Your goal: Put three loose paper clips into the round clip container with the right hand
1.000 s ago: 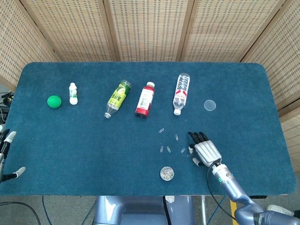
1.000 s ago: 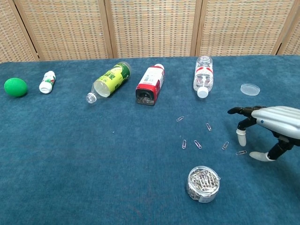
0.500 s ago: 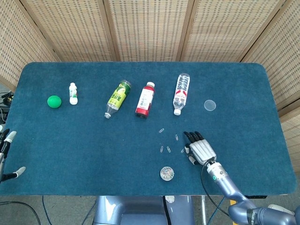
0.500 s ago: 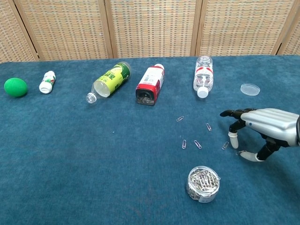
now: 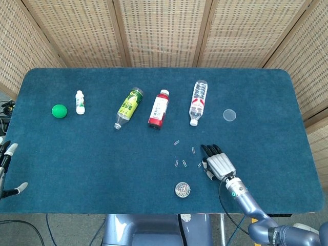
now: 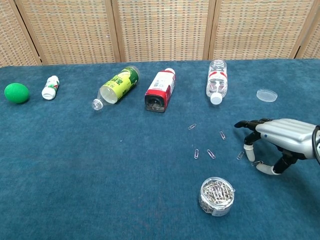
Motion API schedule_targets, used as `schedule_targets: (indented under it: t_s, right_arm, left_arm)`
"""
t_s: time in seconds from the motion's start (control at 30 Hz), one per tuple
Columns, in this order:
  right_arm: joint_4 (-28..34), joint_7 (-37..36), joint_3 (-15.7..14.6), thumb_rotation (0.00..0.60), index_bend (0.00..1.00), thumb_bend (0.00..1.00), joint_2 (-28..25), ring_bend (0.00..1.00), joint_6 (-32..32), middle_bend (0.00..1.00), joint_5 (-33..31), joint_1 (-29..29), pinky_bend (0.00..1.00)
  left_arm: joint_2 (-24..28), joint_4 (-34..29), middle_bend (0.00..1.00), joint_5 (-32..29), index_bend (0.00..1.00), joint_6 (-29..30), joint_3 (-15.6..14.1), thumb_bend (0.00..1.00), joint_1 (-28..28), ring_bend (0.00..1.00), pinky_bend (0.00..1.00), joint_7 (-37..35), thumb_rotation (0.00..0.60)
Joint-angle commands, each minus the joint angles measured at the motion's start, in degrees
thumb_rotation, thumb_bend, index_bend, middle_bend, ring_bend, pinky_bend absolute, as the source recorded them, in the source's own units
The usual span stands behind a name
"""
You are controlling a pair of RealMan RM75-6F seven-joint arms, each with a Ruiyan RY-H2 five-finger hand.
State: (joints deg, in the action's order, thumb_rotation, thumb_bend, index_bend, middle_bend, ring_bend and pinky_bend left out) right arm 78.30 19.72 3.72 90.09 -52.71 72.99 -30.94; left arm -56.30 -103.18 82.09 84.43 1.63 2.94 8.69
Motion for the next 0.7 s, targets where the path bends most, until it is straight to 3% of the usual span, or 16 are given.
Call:
schedule_targets:
  t_s: [0.03,0.7]
  right_arm:
    - [-0.1,0.4,-0.1,0.600,0.53,0.37,0.2,0.00,0.2,0.00,-0.3,-0.2,0.00]
    - [-0.1,2.0,-0.3,0.600,0.65,0.45,1.2,0.00,-1.1,0.00,-1.1,-0.6,0.00]
  left_arm:
    - [0.0,0.0,0.00,0.0,0.00,0.0,0.0,0.00,0.0,0.00,0.00,0.0,0.600]
    - [0.1,0.1,0.00,0.0,0.00,0.0,0.0,0.00,0.0,0.00,0.00,-0.5,0.600]
